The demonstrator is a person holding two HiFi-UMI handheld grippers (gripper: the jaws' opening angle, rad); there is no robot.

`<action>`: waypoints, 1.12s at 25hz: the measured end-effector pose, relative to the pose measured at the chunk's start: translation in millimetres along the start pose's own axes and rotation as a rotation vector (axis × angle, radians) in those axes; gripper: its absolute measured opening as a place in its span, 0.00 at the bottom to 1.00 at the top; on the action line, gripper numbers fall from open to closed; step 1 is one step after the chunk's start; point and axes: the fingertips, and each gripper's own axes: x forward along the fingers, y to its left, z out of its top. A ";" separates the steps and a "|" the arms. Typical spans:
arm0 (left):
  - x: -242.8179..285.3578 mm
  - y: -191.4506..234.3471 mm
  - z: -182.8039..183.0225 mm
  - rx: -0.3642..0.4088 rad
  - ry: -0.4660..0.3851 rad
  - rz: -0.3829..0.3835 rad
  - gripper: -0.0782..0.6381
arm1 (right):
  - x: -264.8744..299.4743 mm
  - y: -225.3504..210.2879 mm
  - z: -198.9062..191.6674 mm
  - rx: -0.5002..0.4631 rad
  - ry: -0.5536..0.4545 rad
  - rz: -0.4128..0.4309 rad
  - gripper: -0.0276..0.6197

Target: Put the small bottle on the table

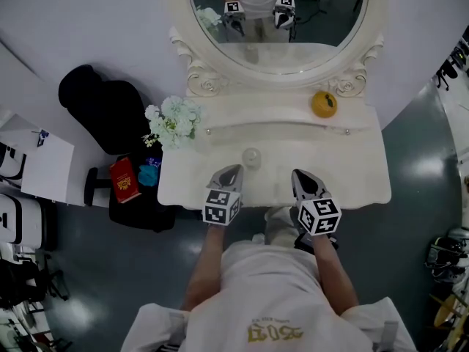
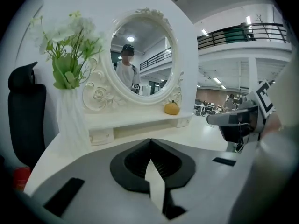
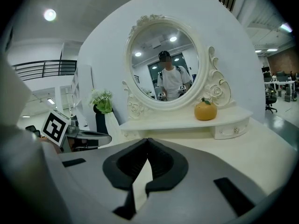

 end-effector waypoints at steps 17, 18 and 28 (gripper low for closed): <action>-10.0 5.4 19.3 -0.042 -0.084 -0.060 0.13 | 10.8 4.8 -4.8 -0.018 0.049 -0.009 0.06; -9.2 5.2 18.4 -0.042 -0.080 -0.065 0.13 | 11.5 5.1 -4.5 -0.019 0.050 -0.010 0.06; -5.0 10.9 16.8 -0.019 -0.076 -0.058 0.13 | 17.6 6.1 -4.1 0.003 0.060 -0.003 0.06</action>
